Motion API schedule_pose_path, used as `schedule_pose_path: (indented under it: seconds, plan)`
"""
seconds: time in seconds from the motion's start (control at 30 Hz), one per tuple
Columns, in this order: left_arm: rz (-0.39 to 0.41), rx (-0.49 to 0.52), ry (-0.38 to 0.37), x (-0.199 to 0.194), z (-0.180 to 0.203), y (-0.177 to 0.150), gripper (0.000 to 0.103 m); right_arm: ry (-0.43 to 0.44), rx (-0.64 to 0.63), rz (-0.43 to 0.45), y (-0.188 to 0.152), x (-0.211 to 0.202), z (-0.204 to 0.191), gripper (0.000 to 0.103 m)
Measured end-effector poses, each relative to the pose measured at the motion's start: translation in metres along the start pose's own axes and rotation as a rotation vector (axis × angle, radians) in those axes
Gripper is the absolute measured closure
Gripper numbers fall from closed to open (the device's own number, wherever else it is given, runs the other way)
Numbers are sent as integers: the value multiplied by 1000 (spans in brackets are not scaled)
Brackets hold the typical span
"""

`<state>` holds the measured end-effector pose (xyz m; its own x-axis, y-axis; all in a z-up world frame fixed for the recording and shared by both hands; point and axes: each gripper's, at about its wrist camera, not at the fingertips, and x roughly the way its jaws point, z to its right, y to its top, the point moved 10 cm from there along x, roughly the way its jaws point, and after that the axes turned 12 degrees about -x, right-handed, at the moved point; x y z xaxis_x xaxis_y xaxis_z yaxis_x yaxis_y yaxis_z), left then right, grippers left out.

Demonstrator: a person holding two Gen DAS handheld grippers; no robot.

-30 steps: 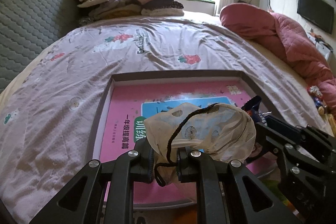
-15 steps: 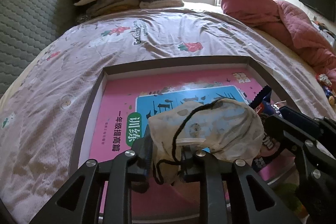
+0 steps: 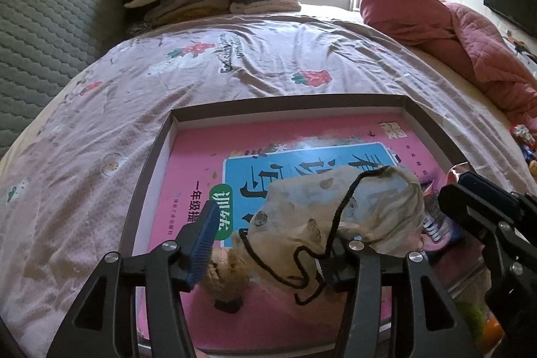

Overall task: Organize objects
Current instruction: 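Lower the bag into the tray and open the left tool while the right tool lowers the Oreo pack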

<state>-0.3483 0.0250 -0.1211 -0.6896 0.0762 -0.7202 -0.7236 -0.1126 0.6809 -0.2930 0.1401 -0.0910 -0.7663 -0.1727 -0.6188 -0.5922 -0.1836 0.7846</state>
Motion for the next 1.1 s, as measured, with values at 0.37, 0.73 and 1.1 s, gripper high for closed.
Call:
schedule_pose_path:
  seconds: [0.37,0.73,1.1]
  plan:
    - [-32,26,-2,-2,8,-2,38,7,16,10,7,-12,5,72]
    - [-85,49,14,-11,9,-10,34,22,41,12,3,-28,10,71]
    - [-155,10,-7,-26,8,-10,29,30,63,20,-1,-43,12,66]
